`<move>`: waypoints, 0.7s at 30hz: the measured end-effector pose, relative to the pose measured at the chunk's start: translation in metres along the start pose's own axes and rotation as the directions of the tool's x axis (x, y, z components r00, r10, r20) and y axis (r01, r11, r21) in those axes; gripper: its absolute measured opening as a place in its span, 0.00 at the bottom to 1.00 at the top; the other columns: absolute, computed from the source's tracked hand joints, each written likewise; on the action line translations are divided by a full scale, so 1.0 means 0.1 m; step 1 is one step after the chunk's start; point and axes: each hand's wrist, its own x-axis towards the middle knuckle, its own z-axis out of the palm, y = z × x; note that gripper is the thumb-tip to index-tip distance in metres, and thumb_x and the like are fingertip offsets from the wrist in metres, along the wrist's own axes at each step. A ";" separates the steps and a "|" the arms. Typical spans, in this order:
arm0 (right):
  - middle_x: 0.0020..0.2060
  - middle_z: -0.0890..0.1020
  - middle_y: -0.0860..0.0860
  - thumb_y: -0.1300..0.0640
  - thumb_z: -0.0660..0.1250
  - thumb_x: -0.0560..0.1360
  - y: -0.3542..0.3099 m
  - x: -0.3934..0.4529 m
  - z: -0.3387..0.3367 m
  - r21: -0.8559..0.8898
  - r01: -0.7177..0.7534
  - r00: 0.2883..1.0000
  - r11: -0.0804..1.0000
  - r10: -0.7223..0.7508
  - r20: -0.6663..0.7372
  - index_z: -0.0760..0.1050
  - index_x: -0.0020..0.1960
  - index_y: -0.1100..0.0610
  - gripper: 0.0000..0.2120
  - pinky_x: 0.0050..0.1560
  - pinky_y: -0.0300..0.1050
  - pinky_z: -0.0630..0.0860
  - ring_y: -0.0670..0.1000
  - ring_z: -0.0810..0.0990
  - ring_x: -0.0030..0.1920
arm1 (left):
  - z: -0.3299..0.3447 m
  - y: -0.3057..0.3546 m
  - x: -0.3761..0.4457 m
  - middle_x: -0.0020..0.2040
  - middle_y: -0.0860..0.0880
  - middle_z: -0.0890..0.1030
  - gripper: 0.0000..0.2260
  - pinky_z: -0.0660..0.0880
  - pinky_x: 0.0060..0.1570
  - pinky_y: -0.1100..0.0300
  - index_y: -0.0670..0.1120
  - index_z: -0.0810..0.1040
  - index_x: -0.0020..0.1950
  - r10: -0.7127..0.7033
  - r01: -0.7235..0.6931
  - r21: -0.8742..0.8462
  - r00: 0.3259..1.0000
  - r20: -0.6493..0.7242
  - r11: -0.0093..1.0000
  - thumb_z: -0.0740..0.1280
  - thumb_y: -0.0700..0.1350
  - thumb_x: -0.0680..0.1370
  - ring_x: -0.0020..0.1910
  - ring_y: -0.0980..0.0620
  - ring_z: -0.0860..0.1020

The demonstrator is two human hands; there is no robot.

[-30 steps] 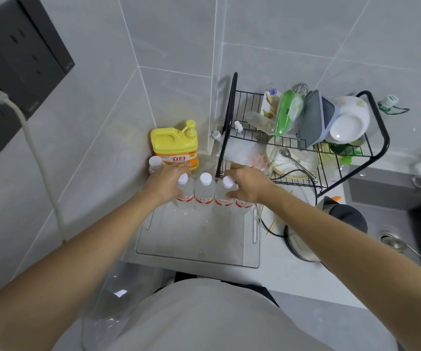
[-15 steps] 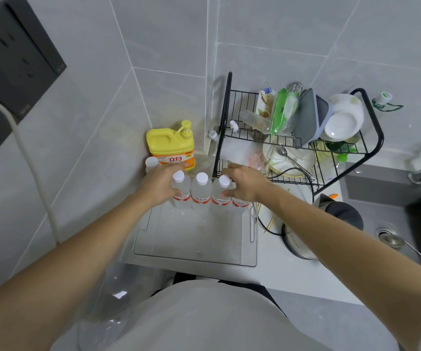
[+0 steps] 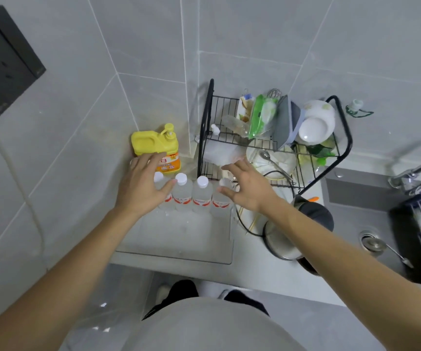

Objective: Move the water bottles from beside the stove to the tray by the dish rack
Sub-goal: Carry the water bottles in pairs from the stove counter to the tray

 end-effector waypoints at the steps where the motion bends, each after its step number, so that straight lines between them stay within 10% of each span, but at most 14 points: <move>1: 0.65 0.76 0.51 0.35 0.66 0.79 0.00 -0.06 -0.05 -0.022 0.004 0.999 1.000 -0.004 -0.038 0.70 0.75 0.50 0.30 0.65 0.57 0.75 0.58 0.72 0.69 | -0.03 0.12 0.02 0.69 0.50 0.75 0.30 0.76 0.61 0.46 0.52 0.72 0.74 0.032 -0.032 0.006 0.999 -0.002 0.999 0.67 0.62 0.74 0.68 0.43 0.73; 9: 0.68 0.75 0.51 0.32 0.61 0.77 -0.06 -0.90 -0.43 -0.054 -0.193 0.909 0.980 0.158 -0.385 0.71 0.74 0.50 0.33 0.65 0.59 0.74 0.58 0.72 0.67 | 0.04 1.18 0.19 0.73 0.48 0.73 0.30 0.73 0.67 0.46 0.51 0.71 0.77 0.414 -0.425 0.116 0.904 0.109 0.897 0.62 0.64 0.77 0.75 0.45 0.68; 21: 0.72 0.72 0.48 0.34 0.61 0.80 0.24 -3.72 -0.57 0.115 -0.689 0.516 0.716 0.595 -0.617 0.66 0.78 0.48 0.31 0.67 0.54 0.72 0.54 0.70 0.70 | 0.71 3.44 -0.93 0.80 0.49 0.67 0.30 0.69 0.74 0.42 0.54 0.66 0.81 0.825 -0.808 -0.182 0.530 0.195 0.561 0.63 0.62 0.80 0.80 0.45 0.63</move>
